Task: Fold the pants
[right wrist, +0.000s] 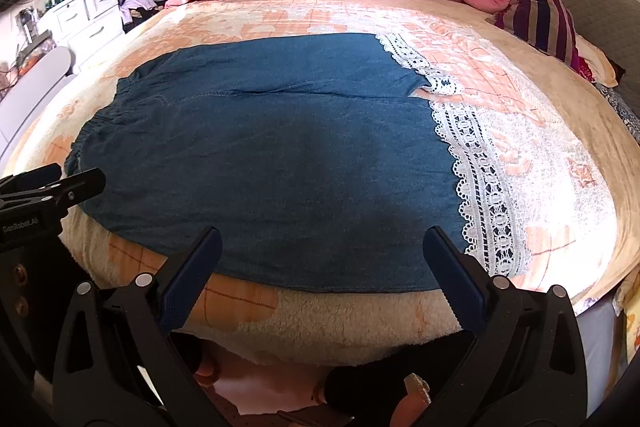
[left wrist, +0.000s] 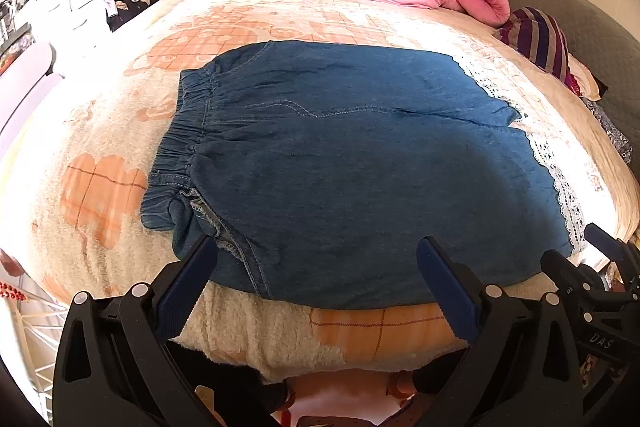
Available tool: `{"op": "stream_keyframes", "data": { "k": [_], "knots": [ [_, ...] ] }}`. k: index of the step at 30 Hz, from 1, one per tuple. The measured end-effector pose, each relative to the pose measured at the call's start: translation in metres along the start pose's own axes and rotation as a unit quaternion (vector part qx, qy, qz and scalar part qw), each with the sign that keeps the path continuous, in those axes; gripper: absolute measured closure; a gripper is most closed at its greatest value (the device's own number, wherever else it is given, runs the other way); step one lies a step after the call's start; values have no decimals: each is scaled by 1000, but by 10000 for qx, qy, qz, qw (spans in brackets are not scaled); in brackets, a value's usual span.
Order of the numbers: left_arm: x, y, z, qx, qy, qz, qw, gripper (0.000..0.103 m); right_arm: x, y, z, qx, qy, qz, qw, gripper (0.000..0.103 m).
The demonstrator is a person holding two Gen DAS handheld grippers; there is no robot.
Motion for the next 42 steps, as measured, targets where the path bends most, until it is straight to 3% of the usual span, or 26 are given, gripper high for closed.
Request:
{"op": "stream_keyframes", "data": {
  "k": [22, 30, 42],
  "knots": [
    [-19, -10, 8, -14, 83, -81, 9999, 4, -24, -10, 22, -149, 244, -102, 9995, 8],
    [-40, -13, 25, -141, 224, -218, 9994, 4, -54, -18, 41, -254, 559, -276, 9977, 8],
    [-74, -27, 70, -372, 492, -261, 9978, 4, -104, -52, 62, -420, 942, -209, 9944, 8]
  ]
}}
Point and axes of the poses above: each gripper's, at about its wrist camera, not at the fingertips, and y roughly against the way its jaws point, z to its left, x to its underside, the point moved 9 cm from there along -y, roughly the way its jaws point, and after that the axes turned 4 degrees about x, right-handed, at the moved point
